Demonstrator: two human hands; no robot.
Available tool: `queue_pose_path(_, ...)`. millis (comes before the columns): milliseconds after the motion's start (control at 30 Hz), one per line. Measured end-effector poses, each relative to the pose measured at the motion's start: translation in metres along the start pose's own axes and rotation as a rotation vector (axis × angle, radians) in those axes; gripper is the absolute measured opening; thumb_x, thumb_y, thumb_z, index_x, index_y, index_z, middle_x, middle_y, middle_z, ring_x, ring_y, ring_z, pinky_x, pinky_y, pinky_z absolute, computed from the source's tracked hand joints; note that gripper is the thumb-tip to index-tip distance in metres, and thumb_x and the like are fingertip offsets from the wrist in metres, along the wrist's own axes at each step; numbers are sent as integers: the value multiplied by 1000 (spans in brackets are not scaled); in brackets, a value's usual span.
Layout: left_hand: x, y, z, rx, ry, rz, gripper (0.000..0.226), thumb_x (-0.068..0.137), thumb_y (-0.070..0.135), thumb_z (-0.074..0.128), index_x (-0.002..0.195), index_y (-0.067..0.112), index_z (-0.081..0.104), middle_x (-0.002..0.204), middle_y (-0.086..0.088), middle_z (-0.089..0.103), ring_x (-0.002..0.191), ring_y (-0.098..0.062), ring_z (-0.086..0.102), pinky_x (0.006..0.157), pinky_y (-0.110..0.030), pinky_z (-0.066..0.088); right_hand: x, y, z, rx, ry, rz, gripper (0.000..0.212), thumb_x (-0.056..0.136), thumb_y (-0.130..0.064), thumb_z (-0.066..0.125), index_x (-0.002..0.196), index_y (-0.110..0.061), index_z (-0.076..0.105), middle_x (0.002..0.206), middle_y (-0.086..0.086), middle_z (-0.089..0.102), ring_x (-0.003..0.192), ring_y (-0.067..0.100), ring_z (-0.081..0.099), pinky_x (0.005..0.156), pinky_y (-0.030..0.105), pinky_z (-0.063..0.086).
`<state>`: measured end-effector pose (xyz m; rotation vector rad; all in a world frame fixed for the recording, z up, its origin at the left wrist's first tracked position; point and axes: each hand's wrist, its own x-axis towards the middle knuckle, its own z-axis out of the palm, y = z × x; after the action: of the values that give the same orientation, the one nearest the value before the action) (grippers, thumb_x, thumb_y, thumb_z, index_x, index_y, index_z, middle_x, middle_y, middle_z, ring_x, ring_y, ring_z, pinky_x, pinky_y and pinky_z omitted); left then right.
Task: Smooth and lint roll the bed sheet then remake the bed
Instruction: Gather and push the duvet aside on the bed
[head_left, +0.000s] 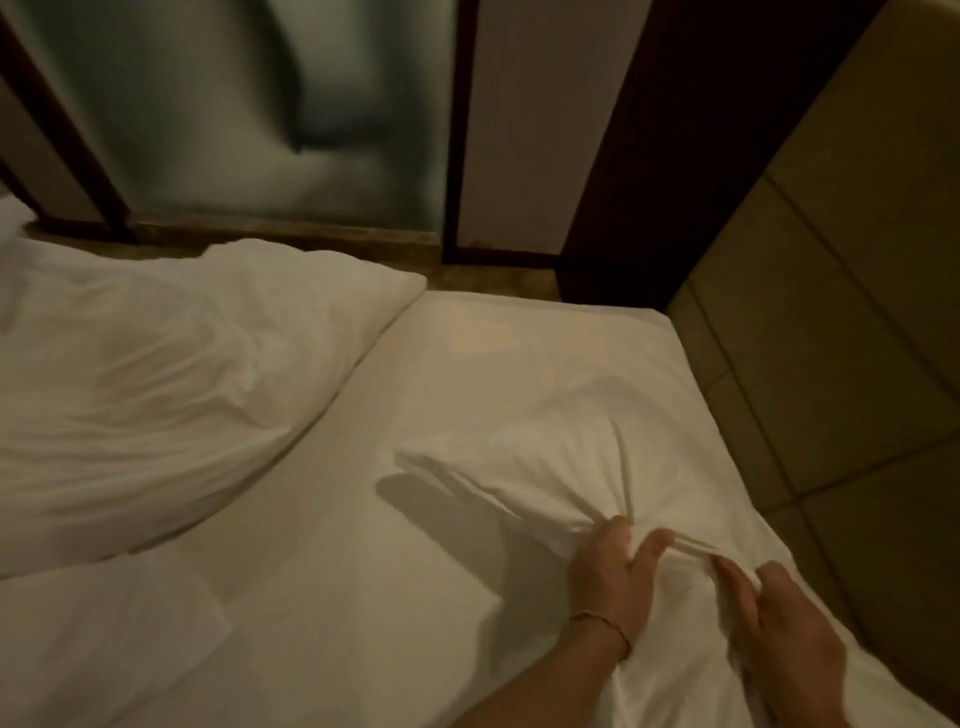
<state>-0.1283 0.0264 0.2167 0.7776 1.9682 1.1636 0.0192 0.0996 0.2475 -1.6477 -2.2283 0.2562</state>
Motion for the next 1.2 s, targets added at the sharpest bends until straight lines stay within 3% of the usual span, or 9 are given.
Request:
queue_pose_path(100,-15,-32,52,69,-160,-17,74,91,76,36,100,8,61,104,-19,62,105,-36,54,89,-38,39,-34,65,10,75,-90,80,68,77,-88,23,73,-23,44,49,2,50,38,20,52,41,27,37)
queue_pose_path(300,-39,-111,43,139,-190,-39,69,73,90,35,89,24,48,79,9,45,80,-16,46,74,-25,35,-99,82,78,0,-184,86,56,90,-60,44,73,-8,56,66,9,49,58,30,49,58,37,42)
queue_pose_path(400,-19,-138,-9,225,-262,-89,33,93,51,49,101,20,54,92,3,55,88,-21,56,79,-27,42,-81,43,108,22,-168,29,51,87,-54,42,64,-8,51,61,11,49,58,34,54,57,40,42)
queue_pose_path(533,37,-161,-134,436,-29,-70,70,82,53,18,124,11,56,124,-11,55,117,-29,51,99,-41,46,-53,-44,142,-23,-198,-42,36,86,-37,45,70,-8,59,71,15,54,67,38,56,61,43,43)
queue_pose_path(667,91,-194,-301,664,297,-226,50,98,43,48,136,11,45,138,-11,43,126,-30,41,101,-42,42,-34,-174,199,94,-379,-175,16,90,-24,65,89,-9,61,87,9,57,83,36,60,69,41,48)
queue_pose_path(767,111,-222,-417,790,489,-323,68,96,52,51,145,7,38,146,-18,39,135,-37,33,111,-44,31,-38,-301,246,185,-485,-270,31,94,-36,58,104,-7,61,105,10,58,98,33,58,79,41,48)
queue_pose_path(1000,109,-316,-570,961,307,-545,99,76,94,17,156,43,-13,167,4,-14,152,-36,-13,116,-66,-6,-87,-552,351,466,-781,-46,82,88,-64,52,146,-12,25,149,16,22,134,40,29,106,51,32)
queue_pose_path(1100,106,-348,-574,1016,286,-501,95,78,93,15,156,43,-5,166,0,0,149,-36,1,113,-65,-5,-109,-598,399,434,-830,196,103,82,-75,50,153,-20,1,158,10,0,144,37,3,112,60,17)
queue_pose_path(1200,111,-365,-577,1063,289,-480,88,81,87,12,151,34,19,152,-6,26,136,-35,24,112,-59,12,-124,-610,434,310,-725,208,101,75,-85,41,149,-26,6,151,9,13,137,35,15,106,64,21)
